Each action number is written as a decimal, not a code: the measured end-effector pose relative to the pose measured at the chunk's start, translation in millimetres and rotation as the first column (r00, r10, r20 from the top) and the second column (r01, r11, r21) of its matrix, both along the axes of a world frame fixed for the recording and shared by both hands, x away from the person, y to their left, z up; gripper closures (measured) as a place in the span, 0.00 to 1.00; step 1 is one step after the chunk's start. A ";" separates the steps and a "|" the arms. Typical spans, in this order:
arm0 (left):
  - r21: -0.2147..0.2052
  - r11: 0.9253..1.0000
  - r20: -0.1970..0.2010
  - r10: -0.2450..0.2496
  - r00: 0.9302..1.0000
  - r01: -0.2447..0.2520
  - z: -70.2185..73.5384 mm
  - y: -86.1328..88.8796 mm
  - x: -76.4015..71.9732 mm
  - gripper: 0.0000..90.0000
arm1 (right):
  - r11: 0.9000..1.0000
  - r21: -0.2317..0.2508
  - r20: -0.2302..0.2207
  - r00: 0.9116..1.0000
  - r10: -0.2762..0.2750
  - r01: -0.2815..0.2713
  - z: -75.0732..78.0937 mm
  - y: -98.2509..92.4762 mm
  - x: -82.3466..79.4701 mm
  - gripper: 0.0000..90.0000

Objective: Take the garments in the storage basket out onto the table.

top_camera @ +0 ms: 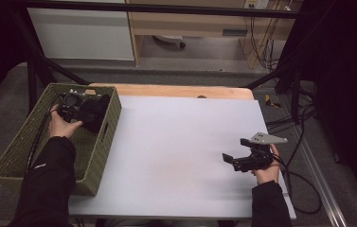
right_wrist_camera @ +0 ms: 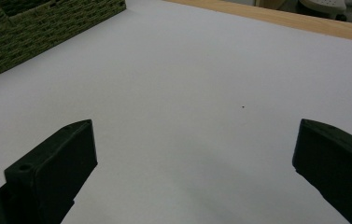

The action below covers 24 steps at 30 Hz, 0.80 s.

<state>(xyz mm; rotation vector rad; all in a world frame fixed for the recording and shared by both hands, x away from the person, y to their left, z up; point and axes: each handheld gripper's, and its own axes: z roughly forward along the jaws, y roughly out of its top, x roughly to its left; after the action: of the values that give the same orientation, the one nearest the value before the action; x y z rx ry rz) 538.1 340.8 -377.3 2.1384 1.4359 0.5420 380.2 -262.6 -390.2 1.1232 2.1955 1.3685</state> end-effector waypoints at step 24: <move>0.046 0.999 -0.040 0.020 0.999 -0.018 -3.1 -0.4 -0.6 0.81 | 1.000 -0.002 0.001 1.000 0.001 -0.001 0.1 0.1 -0.1 0.00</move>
<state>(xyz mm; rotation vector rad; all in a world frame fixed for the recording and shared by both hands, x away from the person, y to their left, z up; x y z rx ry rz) 537.5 340.3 -380.4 2.1845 1.4808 0.5468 380.1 -262.5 -390.2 1.1213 2.1964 1.3669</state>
